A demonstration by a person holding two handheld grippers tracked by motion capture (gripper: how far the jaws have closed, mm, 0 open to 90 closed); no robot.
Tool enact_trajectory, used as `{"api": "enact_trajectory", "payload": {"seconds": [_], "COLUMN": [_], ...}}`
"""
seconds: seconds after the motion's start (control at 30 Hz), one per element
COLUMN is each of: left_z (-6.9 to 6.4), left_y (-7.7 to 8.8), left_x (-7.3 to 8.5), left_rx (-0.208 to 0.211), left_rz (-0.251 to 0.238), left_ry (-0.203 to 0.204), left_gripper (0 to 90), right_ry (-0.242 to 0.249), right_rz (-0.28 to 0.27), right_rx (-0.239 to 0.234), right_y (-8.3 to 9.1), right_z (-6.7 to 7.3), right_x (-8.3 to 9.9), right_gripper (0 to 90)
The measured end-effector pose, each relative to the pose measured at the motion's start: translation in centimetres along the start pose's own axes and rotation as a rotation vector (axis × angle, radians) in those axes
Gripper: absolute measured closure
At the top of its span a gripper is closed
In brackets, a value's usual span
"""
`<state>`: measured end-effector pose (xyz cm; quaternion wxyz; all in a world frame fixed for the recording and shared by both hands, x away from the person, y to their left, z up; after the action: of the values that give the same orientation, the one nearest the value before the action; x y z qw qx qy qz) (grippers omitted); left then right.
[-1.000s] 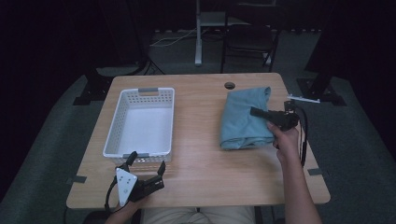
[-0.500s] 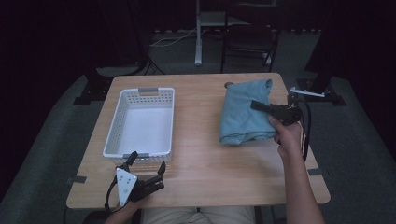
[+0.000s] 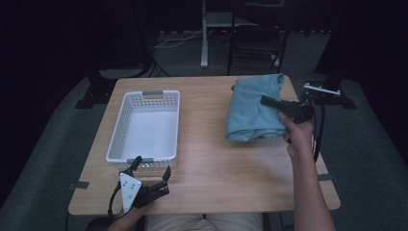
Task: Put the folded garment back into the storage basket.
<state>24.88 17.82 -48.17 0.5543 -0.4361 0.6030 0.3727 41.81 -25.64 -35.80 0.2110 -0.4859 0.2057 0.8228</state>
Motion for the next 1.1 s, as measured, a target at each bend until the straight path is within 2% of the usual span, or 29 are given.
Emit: {"api": "enact_trajectory", "payload": {"seconds": [0.4, 0.57, 0.7, 1.1], "left_z": [0.0, 0.0, 0.0, 0.0], "left_y": [0.0, 0.0, 0.0, 0.0], "left_x": [0.0, 0.0, 0.0, 0.0], "left_rx": [0.001, 0.001, 0.001, -0.002], "left_rz": [0.002, 0.001, 0.001, 0.0], "left_ry": [-0.002, -0.001, -0.001, -0.001], "left_gripper": [2.6, 2.5, 2.6, 2.6], "right_ry": [0.027, 0.045, 0.041, 0.037], "right_rz": [-0.034, -0.031, -0.056, -0.077], "right_rx": [-0.02, -0.02, -0.034, -0.059], "right_y": [0.3, 0.1, 0.1, -1.6], "right_z": [1.3, 1.8, 2.0, 2.6], "right_x": [-2.0, -2.6, -3.1, -3.1], "right_gripper": [70.2, 70.1, 70.1, 70.1]}}
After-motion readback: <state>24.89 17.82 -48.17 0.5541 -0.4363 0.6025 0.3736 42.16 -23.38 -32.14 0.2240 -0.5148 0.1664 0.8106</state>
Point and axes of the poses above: each handheld gripper's, and its own axes: y roughly backward along the jaws, x roughly out of its underside, z roughly to its left, the point moved 3 cm from there along -y, roughly forward along the jaws, and after that the axes turned 7 degrees about y, right-handed, at the moved point
